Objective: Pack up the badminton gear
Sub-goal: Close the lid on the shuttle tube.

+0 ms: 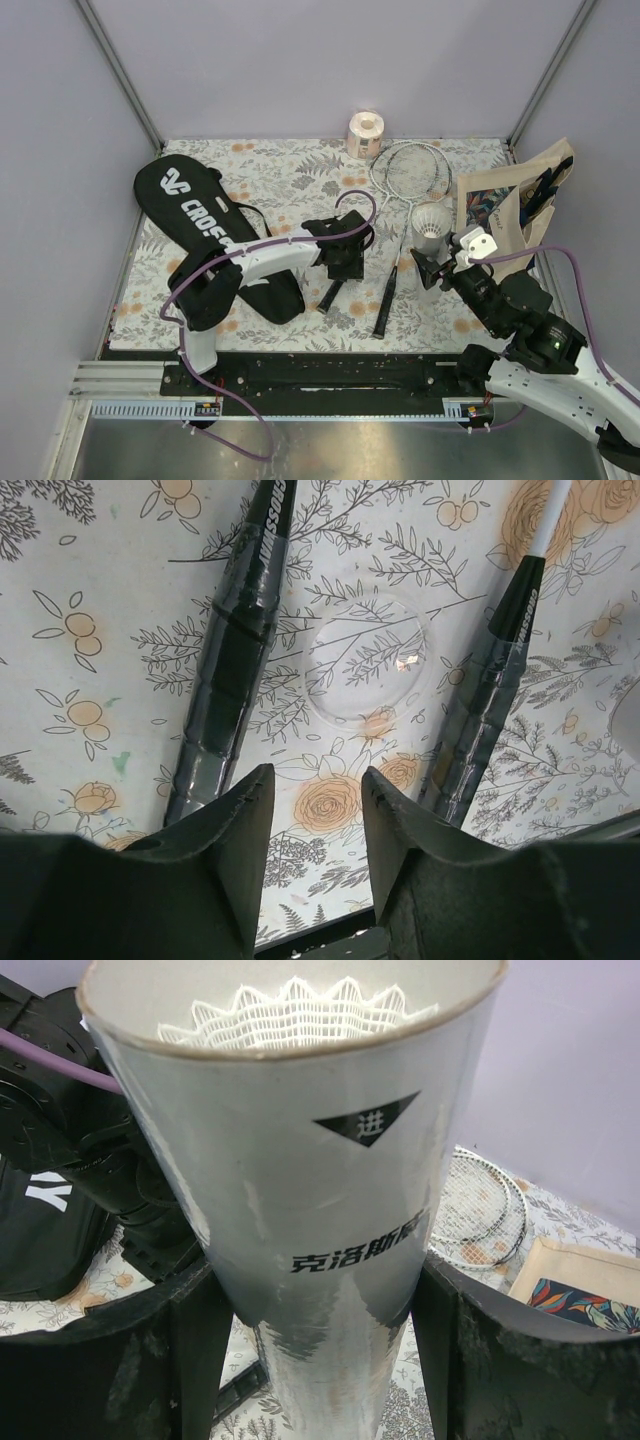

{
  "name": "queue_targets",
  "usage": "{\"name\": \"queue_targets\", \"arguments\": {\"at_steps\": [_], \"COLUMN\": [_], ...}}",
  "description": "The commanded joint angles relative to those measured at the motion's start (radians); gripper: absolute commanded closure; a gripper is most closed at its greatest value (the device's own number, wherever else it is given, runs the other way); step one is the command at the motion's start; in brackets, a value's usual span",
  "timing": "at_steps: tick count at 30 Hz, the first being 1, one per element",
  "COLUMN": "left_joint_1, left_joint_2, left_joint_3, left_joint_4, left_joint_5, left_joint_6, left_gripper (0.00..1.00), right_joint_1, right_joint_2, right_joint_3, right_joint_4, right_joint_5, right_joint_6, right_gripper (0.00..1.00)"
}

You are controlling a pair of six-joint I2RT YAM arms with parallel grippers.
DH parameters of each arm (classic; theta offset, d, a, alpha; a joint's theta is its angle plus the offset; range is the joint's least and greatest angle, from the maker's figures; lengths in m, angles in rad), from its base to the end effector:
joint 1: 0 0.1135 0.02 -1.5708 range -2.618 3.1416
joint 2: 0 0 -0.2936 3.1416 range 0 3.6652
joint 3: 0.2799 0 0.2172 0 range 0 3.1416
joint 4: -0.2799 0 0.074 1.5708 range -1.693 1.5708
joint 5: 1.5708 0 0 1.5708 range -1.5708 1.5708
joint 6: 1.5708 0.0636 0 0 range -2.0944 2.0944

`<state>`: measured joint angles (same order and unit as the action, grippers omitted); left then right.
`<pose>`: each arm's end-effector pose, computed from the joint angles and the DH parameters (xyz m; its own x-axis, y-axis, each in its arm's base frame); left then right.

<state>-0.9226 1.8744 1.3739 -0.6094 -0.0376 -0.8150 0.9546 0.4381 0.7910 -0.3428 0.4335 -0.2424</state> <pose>0.2319 -0.3022 0.2229 -0.9433 0.0410 -0.3295 0.1459 0.9425 -0.3006 0.0570 0.0343 0.3678 0.1252 -0.2002 -0.9717 -0.4819 0.8439 -0.2359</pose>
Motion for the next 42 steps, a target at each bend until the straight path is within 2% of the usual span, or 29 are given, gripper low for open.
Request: {"name": "queue_targets", "arguments": {"at_steps": [1, 11, 26, 32, 37, 42], "left_joint_1": [-0.019, -0.032, -0.041, -0.042, -0.045, -0.045], "left_joint_2": [0.000, 0.043, 0.192, 0.192, 0.170, 0.152], "left_joint_3": [0.024, 0.031, 0.114, 0.093, 0.067, 0.071], "left_joint_4": [0.039, 0.066, 0.020, 0.017, 0.017, 0.005], "left_joint_5": [-0.057, -0.051, -0.099, -0.084, -0.087, -0.094], "left_joint_6": [-0.078, -0.190, -0.205, -0.204, -0.200, -0.199], "left_gripper": [0.57, 0.58, 0.64, 0.78, 0.99, 1.00], "right_joint_1": [0.001, 0.001, 0.001, 0.001, 0.001, 0.001], "right_joint_2": [-0.019, -0.076, -0.118, -0.139, -0.137, -0.130], "right_joint_3": [0.002, -0.024, -0.021, -0.019, -0.018, -0.019], "right_joint_4": [0.047, 0.047, 0.008, -0.004, -0.005, -0.007], "right_joint_5": [0.013, 0.022, 0.014, 0.016, 0.001, -0.012], "right_joint_6": [-0.018, -0.020, -0.028, -0.034, -0.021, -0.006], "right_gripper": [0.60, 0.60, 0.60, 0.60, 0.61, 0.61]}}
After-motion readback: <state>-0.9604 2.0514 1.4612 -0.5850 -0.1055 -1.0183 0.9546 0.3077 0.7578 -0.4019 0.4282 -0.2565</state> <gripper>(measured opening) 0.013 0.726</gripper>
